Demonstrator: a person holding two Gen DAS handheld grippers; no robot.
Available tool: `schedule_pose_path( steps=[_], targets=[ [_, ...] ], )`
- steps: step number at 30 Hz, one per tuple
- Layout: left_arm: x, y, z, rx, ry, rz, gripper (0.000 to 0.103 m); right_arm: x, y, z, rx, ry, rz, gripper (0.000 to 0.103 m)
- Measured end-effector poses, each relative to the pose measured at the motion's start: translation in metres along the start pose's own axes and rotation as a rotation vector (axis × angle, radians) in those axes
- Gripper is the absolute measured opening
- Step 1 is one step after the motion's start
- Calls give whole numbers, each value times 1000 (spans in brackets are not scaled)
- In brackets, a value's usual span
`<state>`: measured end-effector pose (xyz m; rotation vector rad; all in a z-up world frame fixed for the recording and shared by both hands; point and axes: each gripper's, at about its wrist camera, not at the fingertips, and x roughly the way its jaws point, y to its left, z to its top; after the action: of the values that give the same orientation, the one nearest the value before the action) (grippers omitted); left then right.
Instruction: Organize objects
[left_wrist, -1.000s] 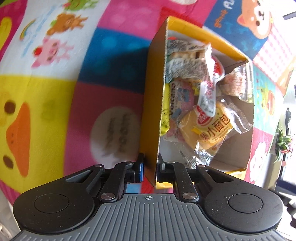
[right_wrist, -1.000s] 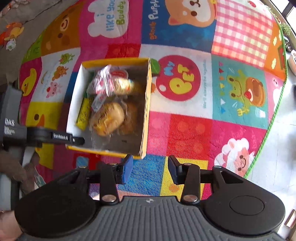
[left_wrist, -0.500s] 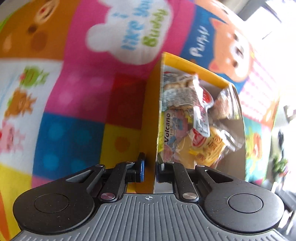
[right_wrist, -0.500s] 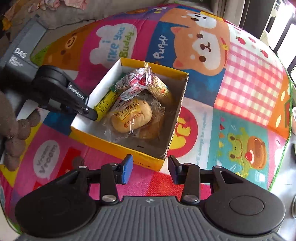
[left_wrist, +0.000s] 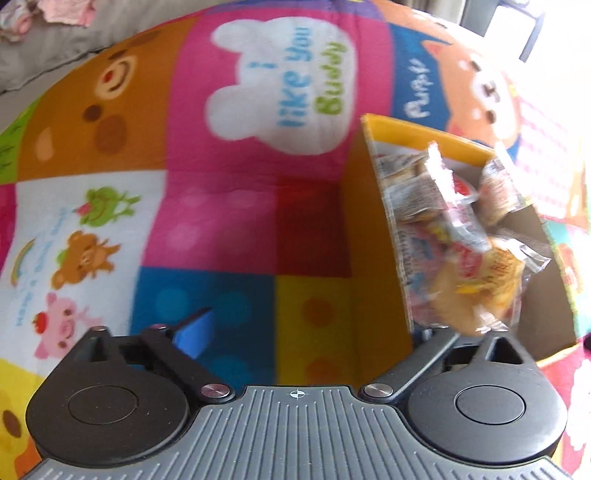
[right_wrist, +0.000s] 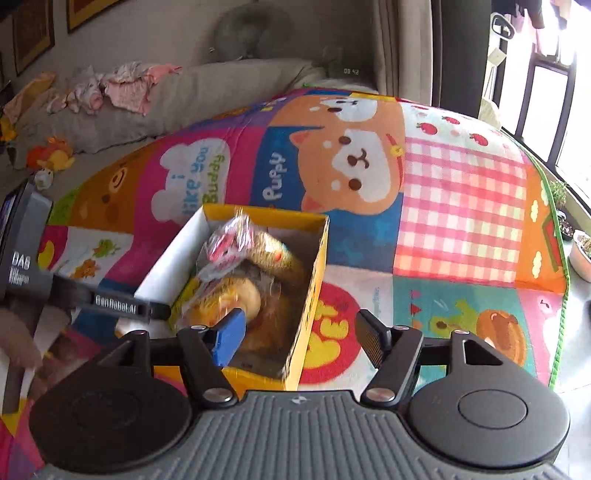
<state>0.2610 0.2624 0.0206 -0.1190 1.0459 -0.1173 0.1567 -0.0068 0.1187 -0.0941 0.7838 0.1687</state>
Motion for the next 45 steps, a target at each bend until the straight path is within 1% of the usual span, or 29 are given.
schedule_pose_path(
  steps=[1,2,3,4,6,7,8,9,10,11,13,16,18,19,20,22,24,25,27,28,29,33,38,45],
  targets=[
    [-3,1,-2,9,-15,6,102,2,3,-11,-10,21,-19,66],
    [-2,3,6,31,-35,24,101,2,5,-24,-12,39,-34,66],
    [-6,3,6,55,-61,42,101,0,7,-34,-7,44,-42,66],
    [-12,3,6,69,-96,53,101,-4,10,-43,2,47,-54,66],
    [-33,3,-5,69,-178,49,101,-15,12,-58,34,46,-62,68],
    [-45,2,-13,67,-216,49,101,-20,13,-64,57,44,-61,72],
    [-55,0,-24,67,-247,52,101,-25,15,-70,76,43,-65,83],
    [-65,-2,-35,70,-267,53,101,-29,16,-76,98,41,-73,91],
    [-73,-4,-48,69,-284,48,101,-33,17,-82,120,43,-78,91],
    [-79,-6,-61,67,-286,40,101,-35,19,-88,136,57,-77,91],
    [-91,-13,-85,59,-256,35,101,-36,21,-98,146,85,-88,91],
    [-106,-24,-127,41,-264,19,101,-40,22,-113,130,97,-106,91],
    [-105,-38,-153,44,-260,9,101,-41,23,-124,108,87,-108,92],
    [-102,-45,-164,47,-253,1,101,-40,23,-129,107,75,-106,94],
    [-97,-53,-173,56,-251,-5,101,-40,23,-133,113,60,-108,102],
    [-86,-66,-186,70,-254,23,101,-40,24,-143,126,16,-113,103],
    [-77,-72,-191,64,-271,70,101,-33,26,-151,120,8,-94,103],
    [-74,-74,-191,65,-292,94,101,-27,28,-154,102,12,-84,103],
    [-68,-77,-192,86,-332,123,102,-16,33,-159,52,21,-104,103],
    [-67,-77,-191,92,-339,119,102,-12,34,-160,42,14,-120,103],
    [-66,-75,-190,86,-340,112,102,-11,34,-160,52,-14,-119,103],
    [-66,-74,-190,86,-343,110,102,-3,29,-161,128,-55,-119,103],
    [-67,-74,-191,86,-344,104,102,-1,35,-160,105,-83,-155,103],
    [-67,-73,-191,85,-344,99,102,-2,33,-164,108,-105,-142,103]
  ],
)
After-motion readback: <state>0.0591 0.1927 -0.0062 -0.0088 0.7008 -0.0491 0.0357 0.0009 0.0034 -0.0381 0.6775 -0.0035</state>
